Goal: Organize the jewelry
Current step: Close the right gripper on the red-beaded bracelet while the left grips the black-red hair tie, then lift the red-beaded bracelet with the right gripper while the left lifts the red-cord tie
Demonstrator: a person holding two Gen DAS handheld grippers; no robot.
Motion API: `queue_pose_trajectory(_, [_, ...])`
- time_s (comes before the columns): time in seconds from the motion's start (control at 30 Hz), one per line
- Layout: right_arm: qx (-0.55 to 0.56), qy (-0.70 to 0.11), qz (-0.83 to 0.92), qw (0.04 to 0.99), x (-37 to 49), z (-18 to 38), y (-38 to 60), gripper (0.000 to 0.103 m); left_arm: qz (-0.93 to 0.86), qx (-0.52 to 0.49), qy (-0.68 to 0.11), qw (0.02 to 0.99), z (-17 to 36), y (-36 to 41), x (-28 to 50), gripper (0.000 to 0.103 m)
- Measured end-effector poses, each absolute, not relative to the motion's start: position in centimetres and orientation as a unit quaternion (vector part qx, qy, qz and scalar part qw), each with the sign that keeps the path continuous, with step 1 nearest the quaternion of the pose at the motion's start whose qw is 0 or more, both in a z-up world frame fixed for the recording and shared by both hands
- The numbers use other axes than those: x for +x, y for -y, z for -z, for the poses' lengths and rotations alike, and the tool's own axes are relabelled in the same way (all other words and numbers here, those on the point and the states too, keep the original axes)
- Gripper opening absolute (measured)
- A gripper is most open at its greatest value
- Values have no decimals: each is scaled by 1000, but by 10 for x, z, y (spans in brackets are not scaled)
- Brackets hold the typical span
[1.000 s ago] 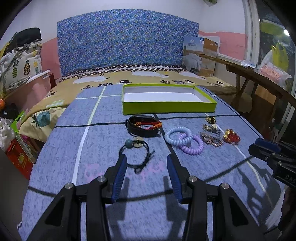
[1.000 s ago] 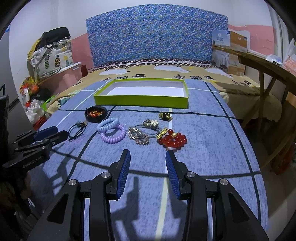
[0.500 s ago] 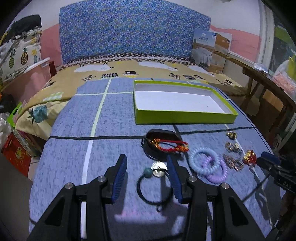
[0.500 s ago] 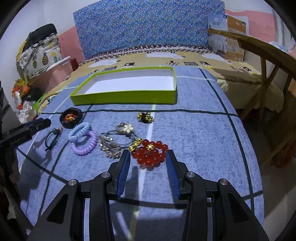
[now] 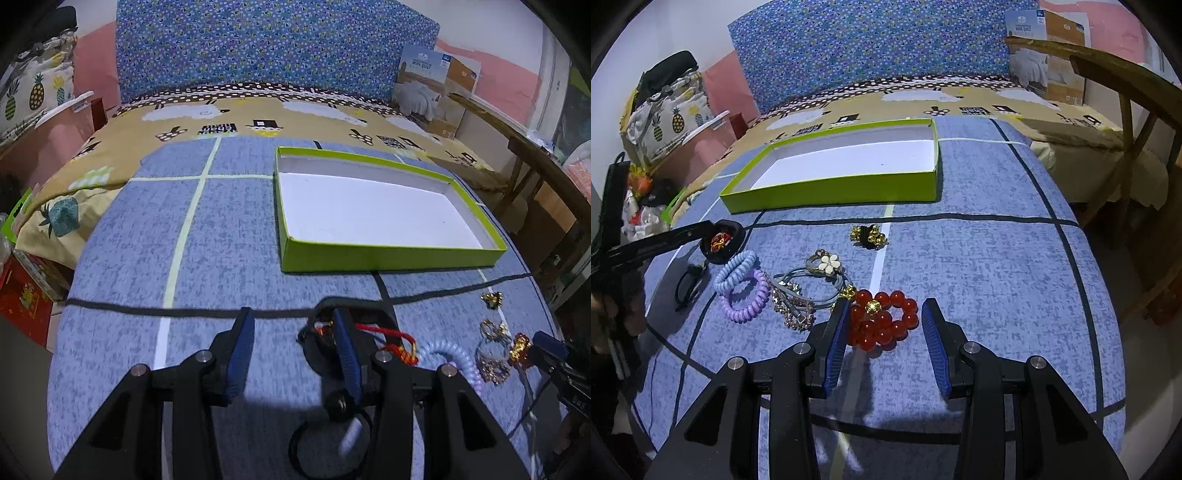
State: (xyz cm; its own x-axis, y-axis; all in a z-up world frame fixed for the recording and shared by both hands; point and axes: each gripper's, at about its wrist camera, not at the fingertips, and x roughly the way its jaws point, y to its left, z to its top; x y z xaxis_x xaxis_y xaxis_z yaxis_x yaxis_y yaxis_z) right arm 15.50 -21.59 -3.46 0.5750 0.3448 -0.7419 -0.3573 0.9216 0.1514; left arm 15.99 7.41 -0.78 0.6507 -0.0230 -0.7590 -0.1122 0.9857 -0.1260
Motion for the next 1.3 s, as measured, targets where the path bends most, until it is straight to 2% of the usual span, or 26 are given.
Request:
queue_pose_trajectory(0.07, [-7,-416,-200,887,155,35,216,40,-23,-76,-426,901,10,-74,165,31])
queue_pose_trajectory(0.1, [-9,-416,-201,887,155,35,216,36,-20,-76,-431,899,11,-75,168,27])
queue_pose_trajectory(0.13, [-10,-416,-204,886,154,35,215,30,-15,-76,-434,897,12,-74,169,23])
queue_pose_trajectory(0.17, [-14,-418,-203,885,154,36,214,17,-12,-73,-437,896,13,-73,170,22])
queue_pose_trajectory(0.23, [-28,-417,-199,887,154,37,211,15,-6,-62,-438,897,11,-70,170,17])
queue_pose_trajectory(0.3, [-34,-414,-199,887,153,38,210,13,-4,-57,-440,896,11,-69,169,17])
queue_pose_trajectory(0.47, [-34,-412,-199,889,152,38,210,12,-4,-49,-430,902,6,-68,165,10])
queue_pose_trajectory(1.3, [-29,-404,-199,893,141,37,209,10,10,-91,-369,925,-31,-98,130,2])
